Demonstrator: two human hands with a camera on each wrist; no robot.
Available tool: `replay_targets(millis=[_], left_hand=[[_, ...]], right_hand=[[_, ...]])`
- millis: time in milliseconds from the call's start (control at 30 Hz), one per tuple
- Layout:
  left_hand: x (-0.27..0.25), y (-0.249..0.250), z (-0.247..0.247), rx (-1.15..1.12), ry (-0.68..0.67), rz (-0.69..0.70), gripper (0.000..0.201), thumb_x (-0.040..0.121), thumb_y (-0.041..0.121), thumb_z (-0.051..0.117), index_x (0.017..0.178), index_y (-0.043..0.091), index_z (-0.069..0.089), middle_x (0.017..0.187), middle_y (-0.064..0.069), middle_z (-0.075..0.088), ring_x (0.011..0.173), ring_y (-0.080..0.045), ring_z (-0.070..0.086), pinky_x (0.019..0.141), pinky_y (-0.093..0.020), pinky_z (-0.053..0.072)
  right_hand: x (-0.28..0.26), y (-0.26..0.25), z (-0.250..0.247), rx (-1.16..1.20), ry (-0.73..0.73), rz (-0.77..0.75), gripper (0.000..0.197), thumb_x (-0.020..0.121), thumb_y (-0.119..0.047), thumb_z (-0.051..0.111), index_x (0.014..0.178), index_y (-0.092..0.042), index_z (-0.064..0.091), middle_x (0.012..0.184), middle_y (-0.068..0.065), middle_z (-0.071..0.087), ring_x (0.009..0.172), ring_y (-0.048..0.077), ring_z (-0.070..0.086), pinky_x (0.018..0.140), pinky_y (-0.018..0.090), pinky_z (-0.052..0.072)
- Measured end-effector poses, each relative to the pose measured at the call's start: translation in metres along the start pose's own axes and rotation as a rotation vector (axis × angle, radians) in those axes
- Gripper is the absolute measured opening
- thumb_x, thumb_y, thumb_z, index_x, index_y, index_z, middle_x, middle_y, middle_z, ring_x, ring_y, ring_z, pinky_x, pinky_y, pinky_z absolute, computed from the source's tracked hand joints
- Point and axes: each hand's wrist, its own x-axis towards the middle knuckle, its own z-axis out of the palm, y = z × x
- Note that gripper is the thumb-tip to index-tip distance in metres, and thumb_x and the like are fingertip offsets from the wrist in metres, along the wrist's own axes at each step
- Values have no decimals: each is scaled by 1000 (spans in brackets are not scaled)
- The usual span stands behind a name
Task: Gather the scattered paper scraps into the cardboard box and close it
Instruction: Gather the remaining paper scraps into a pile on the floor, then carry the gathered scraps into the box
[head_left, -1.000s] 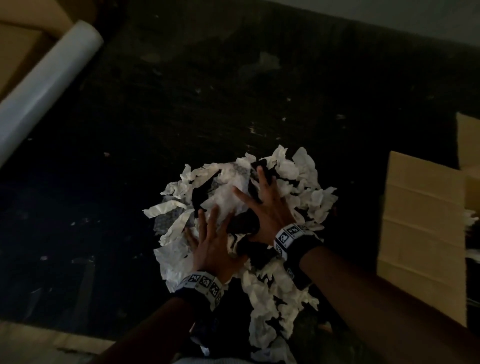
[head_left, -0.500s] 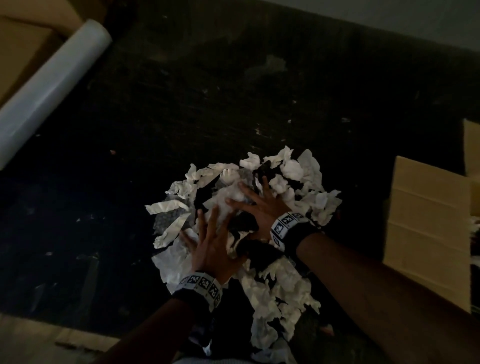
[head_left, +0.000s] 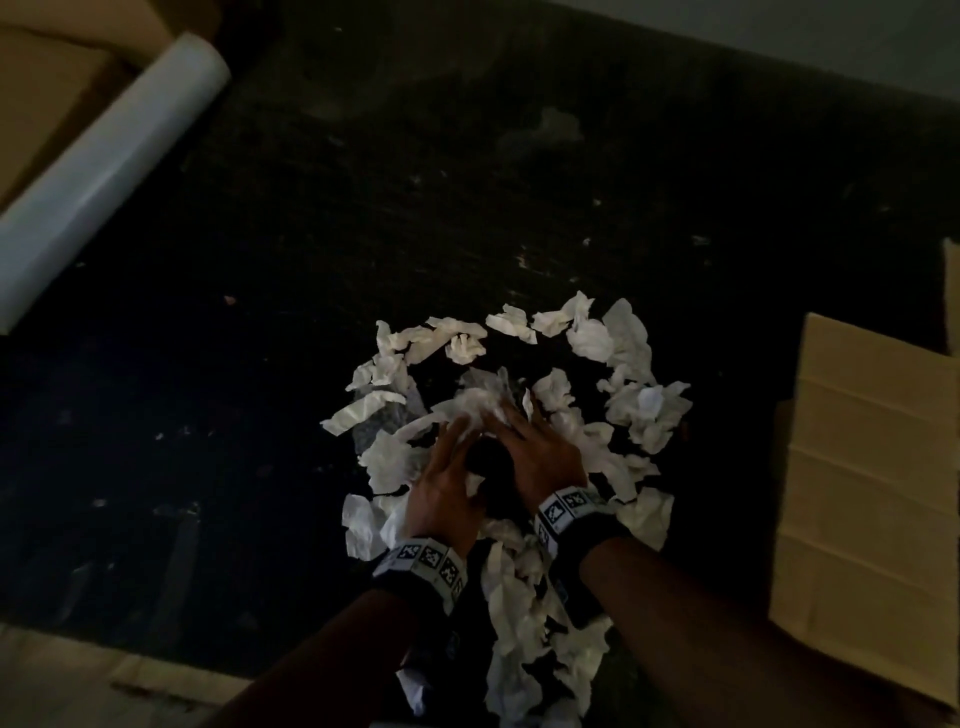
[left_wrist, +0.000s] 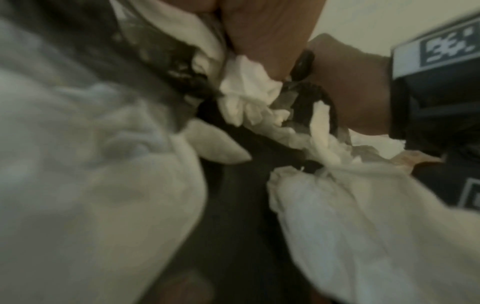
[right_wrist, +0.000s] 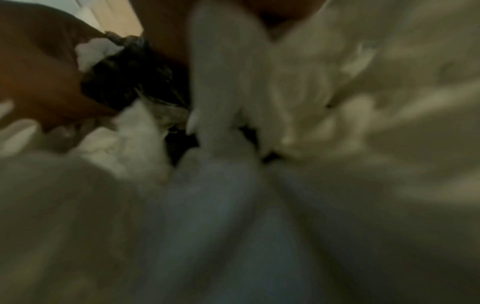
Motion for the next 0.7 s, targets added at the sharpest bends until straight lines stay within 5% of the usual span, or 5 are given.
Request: replay_targets(millis=[167,300,400,600,700], left_hand=[[7,2,-6,-29,40,63,85,78,7,80,151,30,43,157,27,21,132,-22,56,84,-28,54],[11,16,-26,-27,110,157,76,78,0,76,146,25,51,160,14,33,139,-21,48,89,-45,59],[14,34,-49,-34,133,224,74,79,1,77,145,23,52,160,14,35,140,-18,47,92,-44,58],[14,77,-100,-35,251,332,67,82,4,75,143,24,55,157,16,39,132,0,47,92,-24,50],[15,104,-123,-37,301,394,66,80,1,76,141,20,58,156,14,41,133,-8,52,96,-5,39]], right_hand=[[3,-4,-9,38,-69,101,48,89,-15,71,135,-24,61,145,3,54,127,34,56,75,48,61],[4,-17,-43,33,-118,164,47,101,-27,52,147,-31,45,158,-8,36,143,26,36,97,47,52],[6,-31,-77,36,-105,178,50,100,-35,52,149,-32,42,160,-7,31,144,28,35,100,48,49],[17,-62,-143,10,19,147,50,98,-34,53,147,-34,43,160,-9,30,142,25,37,99,47,51],[17,-72,-175,18,129,114,54,92,-33,62,144,-33,47,157,-6,36,134,26,48,91,45,55]])
